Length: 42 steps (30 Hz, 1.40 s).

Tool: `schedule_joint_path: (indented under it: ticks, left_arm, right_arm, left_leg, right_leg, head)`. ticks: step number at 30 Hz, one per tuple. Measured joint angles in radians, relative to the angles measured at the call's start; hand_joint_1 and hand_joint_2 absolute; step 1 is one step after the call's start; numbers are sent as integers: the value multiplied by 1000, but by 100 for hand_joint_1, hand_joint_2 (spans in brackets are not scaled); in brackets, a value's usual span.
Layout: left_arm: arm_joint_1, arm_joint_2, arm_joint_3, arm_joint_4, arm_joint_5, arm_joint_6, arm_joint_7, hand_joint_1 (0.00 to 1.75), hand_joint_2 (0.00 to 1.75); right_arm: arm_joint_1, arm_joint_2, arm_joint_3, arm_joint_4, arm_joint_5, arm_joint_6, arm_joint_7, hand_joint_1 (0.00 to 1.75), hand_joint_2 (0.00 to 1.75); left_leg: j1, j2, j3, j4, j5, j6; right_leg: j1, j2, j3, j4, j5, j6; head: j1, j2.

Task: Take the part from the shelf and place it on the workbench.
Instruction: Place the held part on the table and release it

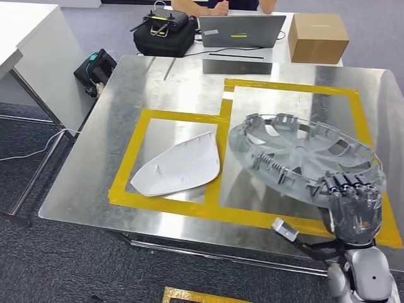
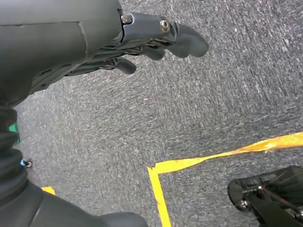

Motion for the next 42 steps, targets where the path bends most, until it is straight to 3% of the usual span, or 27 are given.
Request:
schedule_joint_path:
  ticks: [2, 4, 6, 8, 12, 14, 25, 38, 42]
  left_arm:
    - [-4, 0, 8, 0, 0, -2, -2, 0, 175]
    - [-5, -1, 17, 0, 0, -2, -2, 0, 175]
    - [-5, -2, 24, 0, -1, -2, -2, 0, 175]
    - [-4, -5, 30, 0, -2, 0, -2, 0, 175]
    - [-1, -10, 41, 0, -8, 8, -2, 0, 175]
    - [0, -12, 43, 0, -11, 12, -1, 0, 175]
    - [-1, -18, 44, 0, -54, 55, 91, 0, 175]
    - [-1, -18, 44, 0, -63, 53, 104, 0, 175]
    - [-1, -18, 43, 0, -70, 50, 112, 0, 175]
  right_arm:
    - [-42, -104, 112, 20, -2, 46, 286, 175, 175]
    - [-87, -212, 254, 33, -4, 72, 504, 175, 175]
    - [-109, -292, 370, 40, -4, 83, 610, 175, 175]
    - [-109, -351, 448, 43, -4, 90, 658, 175, 175]
    - [-84, -425, 509, 39, -6, 96, 691, 175, 175]
    - [-75, -446, 521, 35, -6, 97, 695, 175, 175]
    - [-33, -469, 540, 18, -5, 118, 663, 175, 175]
    - [-37, -469, 557, 18, -5, 123, 661, 175, 175]
    - [-45, -469, 570, 18, -4, 123, 661, 0, 0]
  left_leg:
    - [0, 1, 0, -1, 4, 8]
    - [2, 2, 2, -2, 6, 10]
    - [3, 3, 3, -3, 6, 10]
    - [4, 3, 3, -4, 5, 8]
    - [7, 3, 3, -5, 3, -18]
    - [8, 3, 3, -6, 2, -25]
    - [5, 3, 3, -4, 2, -25]
    - [4, 3, 3, -3, 3, -24]
    - [4, 3, 3, -3, 4, -23]
  right_leg:
    - [1, 1, 0, 0, 1, -1]
    - [4, 3, 0, 0, 1, -4]
    - [6, 4, 1, 0, 1, -8]
    - [7, 3, 1, 0, 0, -11]
    - [10, 2, 1, 1, -1, -14]
    - [10, 2, 1, 1, -1, -14]
    - [7, 1, 6, -5, 2, -14]
    - [6, 1, 7, -5, 3, -12]
    - [6, 1, 7, -5, 3, -12]
  head:
    - [0, 0]
    - [1, 0]
    - [0, 0]
    - [0, 0]
    - [1, 0]
    - [1, 0]
    - [1, 0]
    - [1, 0]
    - [1, 0]
